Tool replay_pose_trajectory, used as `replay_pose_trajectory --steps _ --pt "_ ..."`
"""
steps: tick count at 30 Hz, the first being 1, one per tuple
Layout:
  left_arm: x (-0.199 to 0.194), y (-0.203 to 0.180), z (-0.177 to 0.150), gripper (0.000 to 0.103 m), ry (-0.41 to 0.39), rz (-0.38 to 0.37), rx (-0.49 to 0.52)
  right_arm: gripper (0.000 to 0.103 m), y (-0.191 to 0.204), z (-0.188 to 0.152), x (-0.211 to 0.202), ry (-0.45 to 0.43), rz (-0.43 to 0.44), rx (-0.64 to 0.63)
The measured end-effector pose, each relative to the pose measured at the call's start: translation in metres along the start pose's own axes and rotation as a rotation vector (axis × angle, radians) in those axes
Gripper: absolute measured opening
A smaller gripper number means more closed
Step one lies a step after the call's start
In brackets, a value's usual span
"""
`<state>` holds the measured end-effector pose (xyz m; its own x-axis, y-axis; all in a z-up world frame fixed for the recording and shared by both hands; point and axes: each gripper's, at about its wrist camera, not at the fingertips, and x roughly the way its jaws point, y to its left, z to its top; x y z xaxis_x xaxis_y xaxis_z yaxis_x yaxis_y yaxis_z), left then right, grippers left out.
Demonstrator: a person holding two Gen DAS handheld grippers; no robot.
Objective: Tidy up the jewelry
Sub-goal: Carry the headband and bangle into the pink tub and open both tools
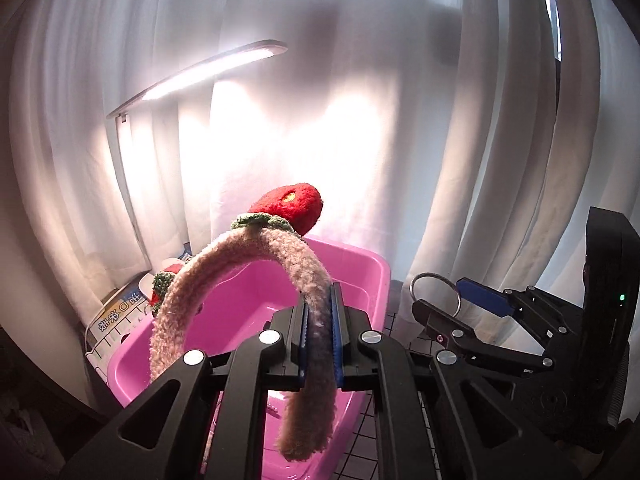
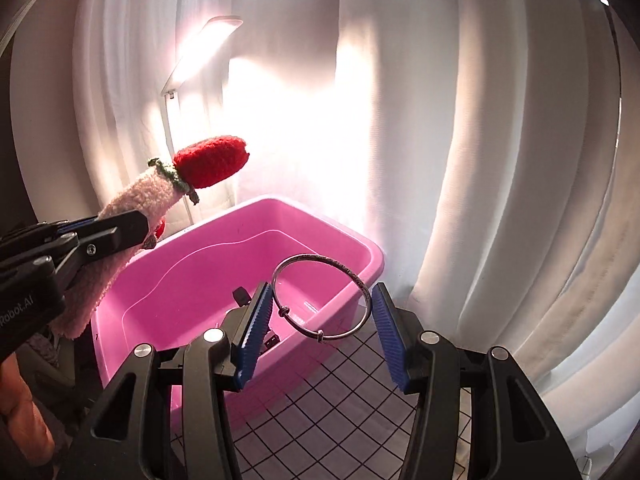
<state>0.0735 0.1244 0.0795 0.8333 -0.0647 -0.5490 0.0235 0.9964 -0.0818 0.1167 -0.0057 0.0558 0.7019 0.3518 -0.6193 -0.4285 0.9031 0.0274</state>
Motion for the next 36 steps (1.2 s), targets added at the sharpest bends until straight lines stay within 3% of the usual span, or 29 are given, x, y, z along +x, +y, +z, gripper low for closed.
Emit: replay_pose_trajectory --steps 5,12,24,29,31,33,35,36 --pt "0.023 0.04 -0.013 0.009 0.046 0.027 -0.019 0.05 0.028 0.013 0.042 0.054 0.037 -0.024" --pt "0.044 0.061 -0.029 0.009 0.091 0.048 -0.037 0.05 0.046 0.016 0.086 0.126 0.039 -0.033" --pt "0.087 0.071 -0.044 0.012 0.217 -0.009 -0.072 0.05 0.059 0.021 0.134 0.239 0.0 -0.066" --pt "0.098 0.084 -0.054 0.031 0.27 -0.024 -0.138 0.06 0.055 0.021 0.141 0.293 -0.03 -0.073" --pt "0.098 0.088 -0.056 0.047 0.273 -0.006 -0.152 0.061 0.053 0.021 0.14 0.293 -0.045 -0.075" --pt "0.096 0.093 -0.057 0.074 0.262 0.018 -0.171 0.061 0.048 0.023 0.14 0.29 -0.049 -0.059" --pt "0.091 0.097 -0.057 0.085 0.235 0.027 -0.184 0.062 0.043 0.024 0.138 0.285 -0.045 -0.037" --pt "0.088 0.096 -0.056 0.085 0.228 0.034 -0.181 0.062 0.041 0.024 0.136 0.282 -0.047 -0.032"
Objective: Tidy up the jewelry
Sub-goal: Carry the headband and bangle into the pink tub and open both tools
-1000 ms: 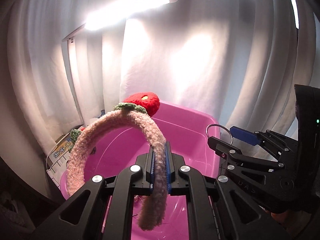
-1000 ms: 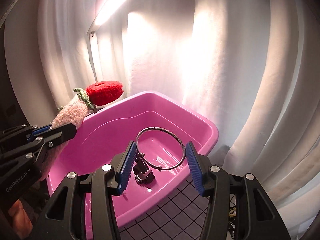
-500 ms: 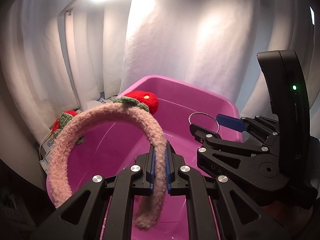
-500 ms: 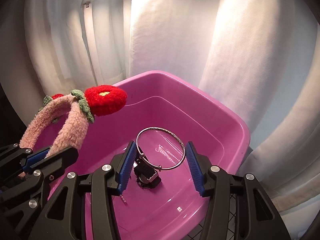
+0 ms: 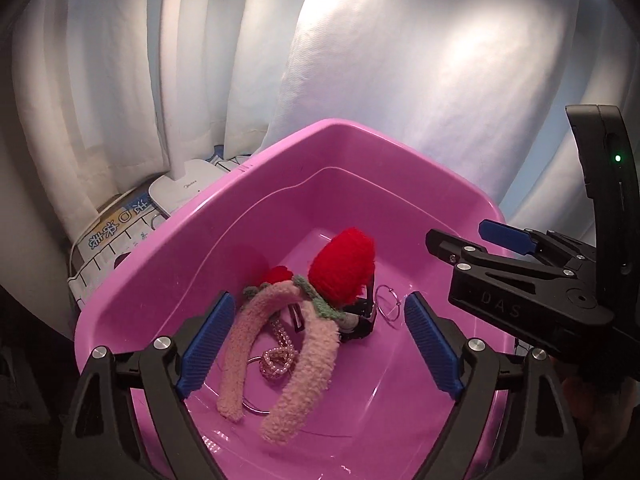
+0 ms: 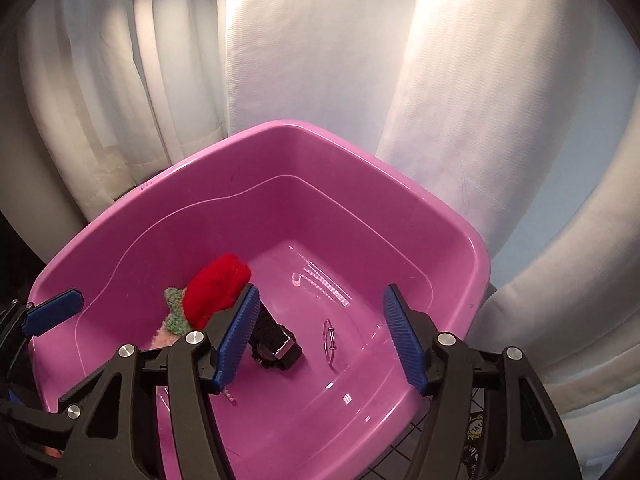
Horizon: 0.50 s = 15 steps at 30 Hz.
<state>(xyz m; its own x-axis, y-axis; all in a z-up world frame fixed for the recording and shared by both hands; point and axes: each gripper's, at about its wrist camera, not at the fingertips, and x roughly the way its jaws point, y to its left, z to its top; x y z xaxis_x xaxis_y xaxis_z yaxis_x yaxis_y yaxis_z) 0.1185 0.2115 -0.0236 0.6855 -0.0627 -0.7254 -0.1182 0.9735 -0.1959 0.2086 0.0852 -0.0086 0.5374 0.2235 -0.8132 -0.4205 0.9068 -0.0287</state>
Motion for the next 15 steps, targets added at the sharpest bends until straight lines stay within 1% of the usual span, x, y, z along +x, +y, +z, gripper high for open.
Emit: replay_pose_trajectory --steps 4,7,10,12,15 --pt "-0.006 -0.004 0.002 0.086 -0.014 0.017 0.009 0.062 -0.004 -0.005 -0.007 -0.015 -0.005 0.01" --pt "-0.011 -0.008 0.003 0.089 -0.027 0.025 0.007 0.062 -0.011 -0.008 -0.011 -0.027 -0.002 0.032" --pt "-0.016 -0.014 0.001 0.09 -0.036 0.041 0.019 0.062 -0.02 -0.018 -0.023 -0.044 -0.002 0.053" --pt "-0.021 -0.019 0.0 0.094 -0.042 0.048 0.024 0.062 -0.03 -0.026 -0.034 -0.058 -0.001 0.074" --pt "-0.029 -0.027 -0.005 0.094 -0.053 0.037 0.018 0.062 -0.048 -0.042 -0.051 -0.08 -0.013 0.114"
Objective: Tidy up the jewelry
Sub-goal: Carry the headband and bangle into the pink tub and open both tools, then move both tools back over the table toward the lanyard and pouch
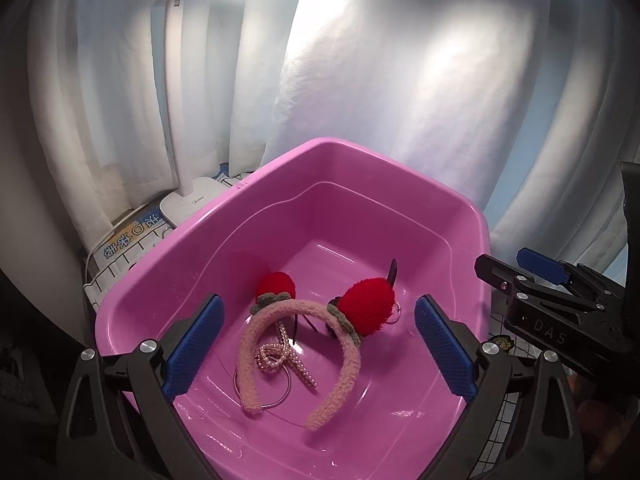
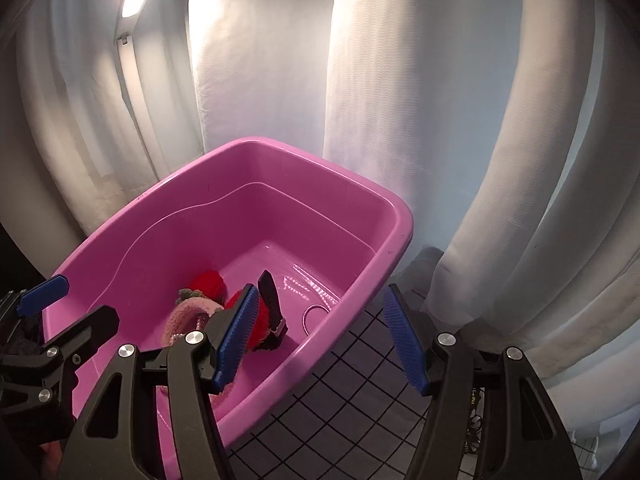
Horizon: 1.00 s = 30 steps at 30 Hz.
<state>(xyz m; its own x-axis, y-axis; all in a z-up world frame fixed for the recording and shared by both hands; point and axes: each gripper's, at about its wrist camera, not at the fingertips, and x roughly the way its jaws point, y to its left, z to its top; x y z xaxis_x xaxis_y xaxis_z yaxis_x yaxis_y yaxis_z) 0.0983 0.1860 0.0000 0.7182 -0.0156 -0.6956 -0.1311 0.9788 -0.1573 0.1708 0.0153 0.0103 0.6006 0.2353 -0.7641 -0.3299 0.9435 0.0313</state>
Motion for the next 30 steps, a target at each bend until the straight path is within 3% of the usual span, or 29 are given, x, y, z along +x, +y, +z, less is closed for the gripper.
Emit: replay_pose_trajectory --steps 8,14,22,30 --pt "-0.025 -0.044 -0.012 0.094 -0.02 -0.1 0.01 0.063 -0.063 -0.072 -0.048 -0.028 -0.027 0.183" --pt "-0.03 -0.099 -0.031 0.097 0.004 -0.204 0.078 0.063 -0.101 -0.152 -0.065 0.037 -0.114 0.253" --pt "0.013 -0.172 -0.075 0.097 0.174 -0.272 0.18 0.065 -0.174 -0.222 -0.08 0.094 -0.223 0.417" --pt "0.078 -0.235 -0.113 0.097 0.251 -0.242 0.353 0.069 -0.219 -0.234 -0.053 0.123 -0.283 0.466"
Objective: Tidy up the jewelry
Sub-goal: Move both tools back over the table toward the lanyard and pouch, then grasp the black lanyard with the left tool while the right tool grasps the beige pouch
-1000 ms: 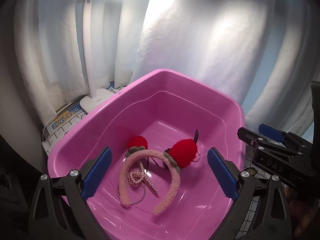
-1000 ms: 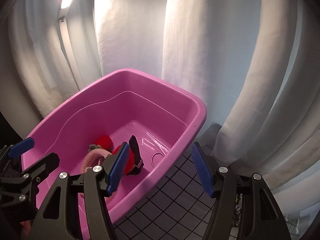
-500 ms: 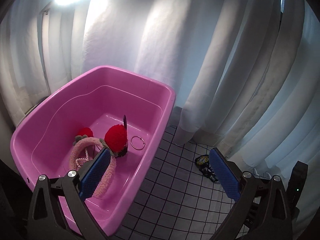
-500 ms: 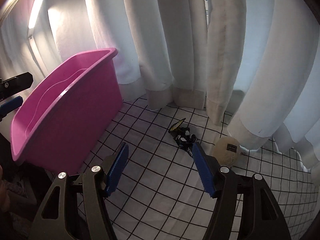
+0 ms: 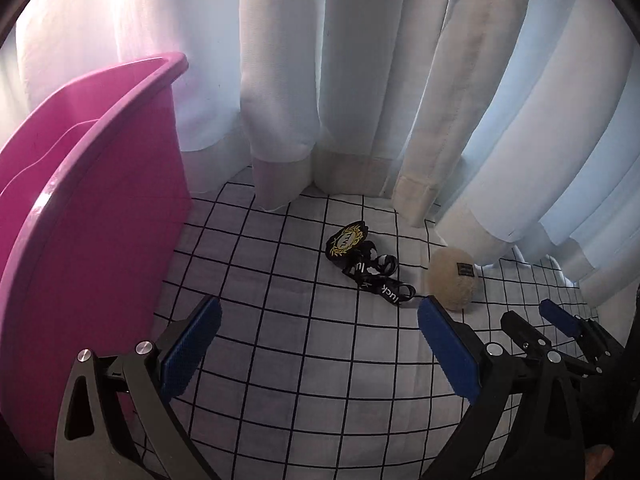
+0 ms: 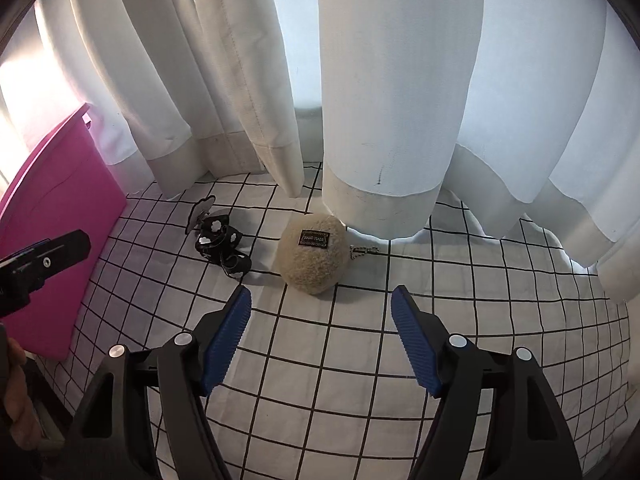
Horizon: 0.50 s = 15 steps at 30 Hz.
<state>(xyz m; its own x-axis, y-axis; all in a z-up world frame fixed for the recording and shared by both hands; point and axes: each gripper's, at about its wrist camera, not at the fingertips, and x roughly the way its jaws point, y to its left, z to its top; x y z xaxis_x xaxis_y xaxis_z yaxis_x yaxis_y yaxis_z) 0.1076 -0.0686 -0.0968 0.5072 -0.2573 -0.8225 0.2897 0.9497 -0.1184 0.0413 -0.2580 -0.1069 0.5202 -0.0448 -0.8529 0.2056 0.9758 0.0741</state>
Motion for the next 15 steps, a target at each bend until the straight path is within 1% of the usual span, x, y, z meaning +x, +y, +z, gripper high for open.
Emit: replay_pose_trajectory --steps 8,11,13,15 --pt "0.066 -0.009 0.005 0.097 0.075 0.015 0.005 0.069 0.003 0.021 0.062 0.081 0.03 0.005" --pt "0.082 -0.009 0.009 0.097 0.085 0.03 0.009 0.069 0.004 0.025 0.08 0.111 0.018 0.003" --pt "0.091 -0.008 0.012 0.097 0.088 0.027 0.003 0.069 0.004 0.026 0.091 0.132 0.026 0.015" --pt "0.098 -0.007 0.014 0.097 0.09 0.021 -0.007 0.069 0.005 0.027 0.1 0.145 0.013 0.016"
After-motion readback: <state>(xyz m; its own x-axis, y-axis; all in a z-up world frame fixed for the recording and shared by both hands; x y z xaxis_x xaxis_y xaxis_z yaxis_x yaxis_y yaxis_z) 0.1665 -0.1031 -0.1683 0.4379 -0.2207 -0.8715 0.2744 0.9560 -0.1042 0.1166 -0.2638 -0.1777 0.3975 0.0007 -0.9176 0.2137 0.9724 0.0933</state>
